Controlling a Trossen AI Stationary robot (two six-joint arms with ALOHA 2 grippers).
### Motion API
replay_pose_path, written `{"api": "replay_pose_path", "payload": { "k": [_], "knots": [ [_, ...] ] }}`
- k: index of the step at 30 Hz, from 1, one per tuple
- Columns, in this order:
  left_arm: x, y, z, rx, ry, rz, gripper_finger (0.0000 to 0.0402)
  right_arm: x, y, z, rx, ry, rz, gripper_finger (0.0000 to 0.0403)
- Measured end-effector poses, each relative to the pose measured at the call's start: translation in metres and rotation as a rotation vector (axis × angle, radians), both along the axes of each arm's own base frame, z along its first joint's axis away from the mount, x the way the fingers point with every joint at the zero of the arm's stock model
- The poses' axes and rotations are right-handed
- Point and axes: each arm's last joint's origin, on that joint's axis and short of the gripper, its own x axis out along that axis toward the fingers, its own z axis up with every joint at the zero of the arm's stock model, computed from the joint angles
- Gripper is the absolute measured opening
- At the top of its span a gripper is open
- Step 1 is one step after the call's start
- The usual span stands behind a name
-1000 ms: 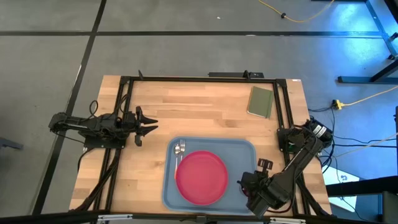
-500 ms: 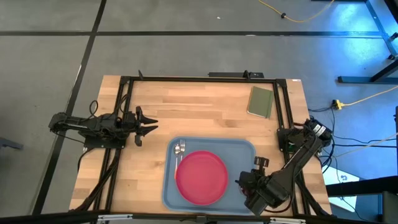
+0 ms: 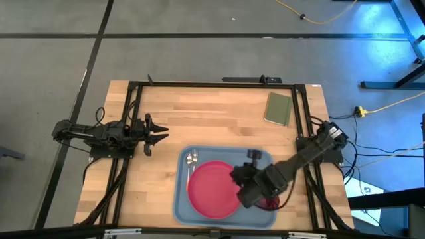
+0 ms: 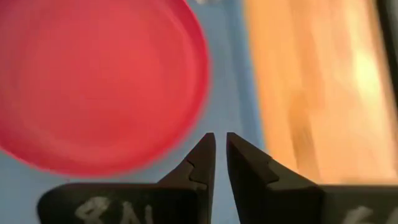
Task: Pick and place plate/cup/fork/spoon on tray
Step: Adjust the pink plate on the blue tray
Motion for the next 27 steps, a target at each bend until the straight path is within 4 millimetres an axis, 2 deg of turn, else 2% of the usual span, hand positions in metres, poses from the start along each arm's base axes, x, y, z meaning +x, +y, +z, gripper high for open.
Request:
{"api": "replay_pose_path", "payload": {
  "k": [5,9,14,18,23,27],
  "knots": [
    [0.000,0.000,0.000,0.000,0.000,0.000,0.0115,0.034,-0.011,-0.015,0.121,-0.058,0.217,0.0045],
    [0.000,0.000,0.000,0.000,0.000,0.000,0.0115,0.053,-0.029,-0.045,0.254,-0.090,0.319,0.0045],
    [0.000,0.000,0.000,0.000,0.000,0.000,0.0115,0.067,-0.054,-0.081,0.368,-0.221,0.347,0.0045],
    [0.000,0.000,0.000,0.000,0.000,0.000,0.0115,0.071,-0.072,-0.097,0.423,-0.279,0.356,0.0045],
    [0.000,0.000,0.000,0.000,0.000,0.000,0.0115,0.076,-0.088,-0.114,0.498,-0.200,0.317,0.0033],
    [0.000,0.000,0.000,0.000,0.000,0.000,0.0115,0.087,-0.087,-0.122,0.527,-0.126,0.343,0.0022]
  ]
}}
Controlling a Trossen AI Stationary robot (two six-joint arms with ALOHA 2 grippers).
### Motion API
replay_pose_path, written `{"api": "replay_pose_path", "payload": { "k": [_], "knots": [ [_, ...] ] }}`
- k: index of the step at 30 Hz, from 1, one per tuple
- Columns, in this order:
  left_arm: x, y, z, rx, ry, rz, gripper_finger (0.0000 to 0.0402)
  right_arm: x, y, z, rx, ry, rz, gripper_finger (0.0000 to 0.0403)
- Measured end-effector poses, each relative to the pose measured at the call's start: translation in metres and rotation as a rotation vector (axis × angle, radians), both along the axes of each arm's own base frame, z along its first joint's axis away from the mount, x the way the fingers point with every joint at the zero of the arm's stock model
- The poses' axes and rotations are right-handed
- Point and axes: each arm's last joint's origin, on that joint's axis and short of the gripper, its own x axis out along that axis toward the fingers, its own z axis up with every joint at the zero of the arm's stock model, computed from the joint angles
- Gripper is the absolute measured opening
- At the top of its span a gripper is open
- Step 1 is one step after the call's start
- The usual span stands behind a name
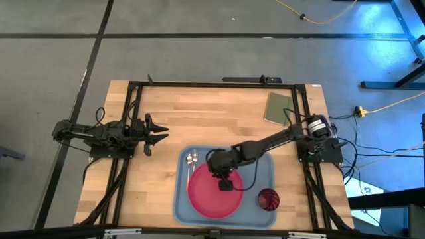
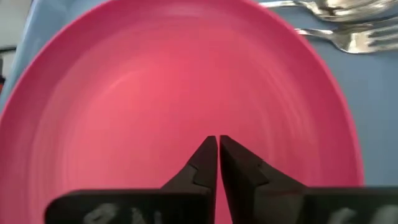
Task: Pick and place plate/cup/fork/spoon on tray
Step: Adjust the pink plate on the blue tray
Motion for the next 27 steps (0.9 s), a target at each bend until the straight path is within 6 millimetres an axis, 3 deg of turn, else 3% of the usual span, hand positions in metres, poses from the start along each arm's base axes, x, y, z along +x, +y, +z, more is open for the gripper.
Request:
{"api": "replay_pose_path", "payload": {
  "k": [5,27],
  "knots": [
    [0.000,0.000,0.000,0.000,0.001,-0.001,0.0115,0.000,0.001,0.005,-0.037,0.069,0.028,0.0021],
    [0.000,0.000,0.000,0.000,0.000,0.000,0.0115,-0.012,0.007,-0.023,-0.135,0.213,0.049,0.0020]
  ]
}}
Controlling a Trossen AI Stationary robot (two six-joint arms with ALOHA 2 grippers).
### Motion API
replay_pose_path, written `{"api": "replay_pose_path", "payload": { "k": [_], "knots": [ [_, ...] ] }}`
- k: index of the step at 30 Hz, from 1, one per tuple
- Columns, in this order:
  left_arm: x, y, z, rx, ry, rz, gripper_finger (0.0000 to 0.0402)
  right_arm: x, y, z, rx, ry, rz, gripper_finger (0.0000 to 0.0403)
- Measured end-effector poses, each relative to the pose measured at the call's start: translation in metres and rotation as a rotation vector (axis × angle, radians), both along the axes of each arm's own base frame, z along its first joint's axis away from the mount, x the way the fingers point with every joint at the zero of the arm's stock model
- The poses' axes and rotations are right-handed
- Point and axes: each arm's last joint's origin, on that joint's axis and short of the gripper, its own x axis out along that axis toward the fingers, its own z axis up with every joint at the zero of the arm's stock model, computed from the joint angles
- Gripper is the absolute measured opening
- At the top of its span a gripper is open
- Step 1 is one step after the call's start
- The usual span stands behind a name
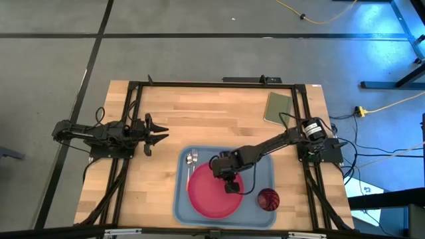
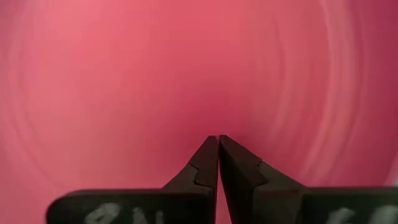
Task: Pick and place plate/cup/fork/spoon on tray
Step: Adjust the pink plate on the blue tray
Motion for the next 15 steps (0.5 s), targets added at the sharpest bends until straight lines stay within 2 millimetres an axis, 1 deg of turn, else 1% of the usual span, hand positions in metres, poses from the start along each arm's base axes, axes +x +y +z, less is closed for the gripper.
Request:
{"api": "replay_pose_path", "payload": {
  "k": [15],
  "knots": [
    [0.000,0.000,0.000,0.000,0.000,0.000,0.0115,-0.013,-0.004,-0.003,-0.021,0.134,-0.074,0.0020]
  ]
}}
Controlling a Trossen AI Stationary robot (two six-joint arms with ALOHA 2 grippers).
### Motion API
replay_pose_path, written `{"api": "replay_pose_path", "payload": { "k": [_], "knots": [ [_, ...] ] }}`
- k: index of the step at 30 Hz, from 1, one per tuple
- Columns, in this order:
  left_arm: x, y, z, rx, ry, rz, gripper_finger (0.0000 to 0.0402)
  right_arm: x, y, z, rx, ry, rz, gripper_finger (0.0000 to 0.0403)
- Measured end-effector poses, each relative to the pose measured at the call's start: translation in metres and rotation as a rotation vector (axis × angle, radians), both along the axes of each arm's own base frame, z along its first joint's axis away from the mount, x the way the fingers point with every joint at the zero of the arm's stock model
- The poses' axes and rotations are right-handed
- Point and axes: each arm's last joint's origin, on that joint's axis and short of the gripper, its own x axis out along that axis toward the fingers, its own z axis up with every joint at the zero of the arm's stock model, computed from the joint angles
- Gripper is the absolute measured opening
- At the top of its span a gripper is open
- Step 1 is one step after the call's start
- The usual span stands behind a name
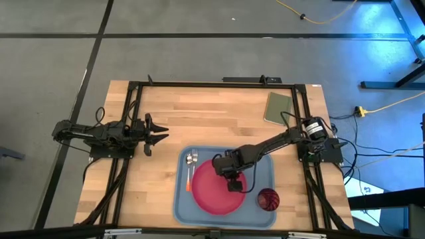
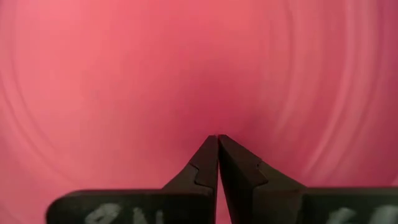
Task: Pick and place plate/cup/fork/spoon on tray
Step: Adjust the pink plate on the blue tray
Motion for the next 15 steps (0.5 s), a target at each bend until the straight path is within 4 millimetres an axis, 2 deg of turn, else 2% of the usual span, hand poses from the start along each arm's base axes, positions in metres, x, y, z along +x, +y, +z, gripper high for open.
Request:
{"api": "replay_pose_path", "payload": {
  "k": [12,15],
  "knots": [
    [0.000,0.000,0.000,0.000,0.000,0.000,0.0115,-0.011,-0.003,-0.002,-0.025,0.130,-0.048,0.0020],
    [0.000,0.000,0.000,0.000,0.000,0.000,0.0115,-0.009,-0.002,0.003,-0.027,0.141,-0.050,0.0020]
  ]
}}
